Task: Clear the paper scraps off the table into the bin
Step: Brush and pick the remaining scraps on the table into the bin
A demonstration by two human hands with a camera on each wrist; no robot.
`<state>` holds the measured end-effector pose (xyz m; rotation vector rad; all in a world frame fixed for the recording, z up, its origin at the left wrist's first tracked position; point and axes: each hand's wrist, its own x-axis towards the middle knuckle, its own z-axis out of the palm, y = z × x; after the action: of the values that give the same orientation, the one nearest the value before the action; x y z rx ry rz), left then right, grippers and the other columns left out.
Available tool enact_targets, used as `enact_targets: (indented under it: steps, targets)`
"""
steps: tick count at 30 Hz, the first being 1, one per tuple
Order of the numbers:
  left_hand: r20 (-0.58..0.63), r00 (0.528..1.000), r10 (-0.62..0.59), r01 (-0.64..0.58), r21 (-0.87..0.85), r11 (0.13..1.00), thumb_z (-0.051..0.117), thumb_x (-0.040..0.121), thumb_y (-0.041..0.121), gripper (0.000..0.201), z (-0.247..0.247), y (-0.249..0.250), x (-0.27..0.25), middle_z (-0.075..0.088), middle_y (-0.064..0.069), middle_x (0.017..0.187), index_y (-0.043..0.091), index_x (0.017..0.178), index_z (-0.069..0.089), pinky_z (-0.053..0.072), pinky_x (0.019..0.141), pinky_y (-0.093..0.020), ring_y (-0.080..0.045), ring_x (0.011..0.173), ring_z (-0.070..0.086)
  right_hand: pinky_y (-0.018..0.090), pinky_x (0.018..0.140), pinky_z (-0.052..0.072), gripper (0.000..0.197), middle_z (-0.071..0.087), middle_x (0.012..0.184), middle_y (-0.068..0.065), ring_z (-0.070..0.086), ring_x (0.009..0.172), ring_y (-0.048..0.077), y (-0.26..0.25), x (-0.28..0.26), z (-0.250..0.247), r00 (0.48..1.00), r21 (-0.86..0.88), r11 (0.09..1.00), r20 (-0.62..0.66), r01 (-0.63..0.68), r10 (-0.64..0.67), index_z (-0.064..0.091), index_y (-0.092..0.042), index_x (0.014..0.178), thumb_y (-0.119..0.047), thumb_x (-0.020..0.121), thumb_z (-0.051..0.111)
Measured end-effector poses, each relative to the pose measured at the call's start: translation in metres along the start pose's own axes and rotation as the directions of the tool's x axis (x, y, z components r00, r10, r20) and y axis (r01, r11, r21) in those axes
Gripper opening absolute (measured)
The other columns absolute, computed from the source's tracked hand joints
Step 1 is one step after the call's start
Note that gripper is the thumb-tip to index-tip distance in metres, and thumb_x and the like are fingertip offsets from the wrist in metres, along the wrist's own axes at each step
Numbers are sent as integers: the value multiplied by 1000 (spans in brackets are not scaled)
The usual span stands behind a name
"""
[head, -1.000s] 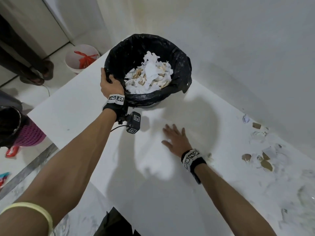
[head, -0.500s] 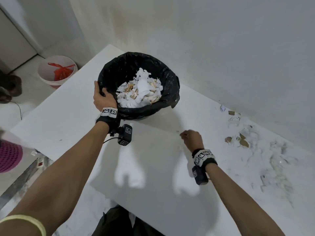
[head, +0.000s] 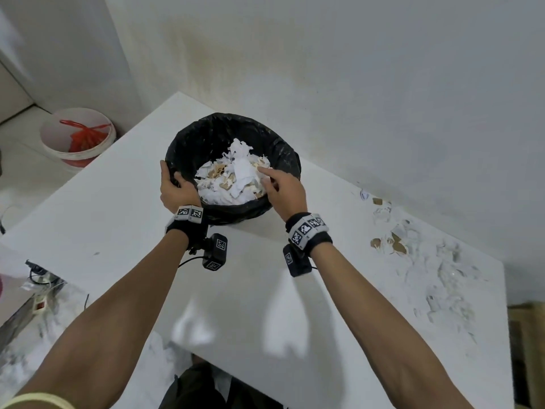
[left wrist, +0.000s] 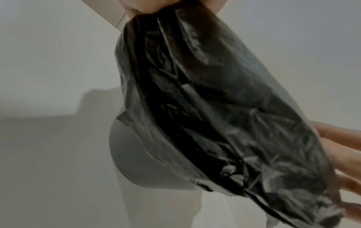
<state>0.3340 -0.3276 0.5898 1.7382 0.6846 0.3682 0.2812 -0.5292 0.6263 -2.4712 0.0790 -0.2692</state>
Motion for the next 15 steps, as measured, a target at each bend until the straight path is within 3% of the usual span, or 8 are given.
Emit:
enact_targets:
  steps: [2,4,7,10,15]
  targets:
    - [-9,1000,-6,6,-8,1000,43,99,19,41,0,-1,1,57,-5,133,20,140,44,34,90,-8,-19,120,54,28,82,45,30,66,117,-13,51,99,12,6,-1,-2,998,-93,995,-39,37,-41,65,-30,120,-28,98,44]
    - [-25,1000,-15,15,-12,1000,42,99,19,41,1,-1,3,57,-4,133,20,140,44,33,88,-6,-19,120,54,25,75,40,31,65,113,-10,48,101,14,24,0,-11,991,-107,994,-131,-5,-9,62,-28,122,-25,99,41]
    - [-63,998,-27,26,-19,999,42,99,19,41,4,0,6,57,-4,133,21,139,45,29,83,-1,-18,119,55,31,90,41,36,56,128,1,45,120,19,82,-1,-16,970,-80,979,-171,-186,171,51,-18,133,-20,99,40]
    - [-112,993,-43,41,-18,999,43,99,19,41,9,0,5,57,-4,133,20,139,45,28,82,1,-17,120,54,42,112,30,55,31,152,11,24,141,28,143,-10,1,938,-221,918,36,-330,346,29,-5,146,-27,98,45]
    - [-193,980,-54,58,13,998,44,98,19,41,14,0,-1,57,-3,132,22,139,45,35,88,-7,-18,119,55,47,119,7,79,-4,161,7,-6,148,26,184,-14,48,815,-468,833,331,-296,475,-1,-6,152,-49,98,37]
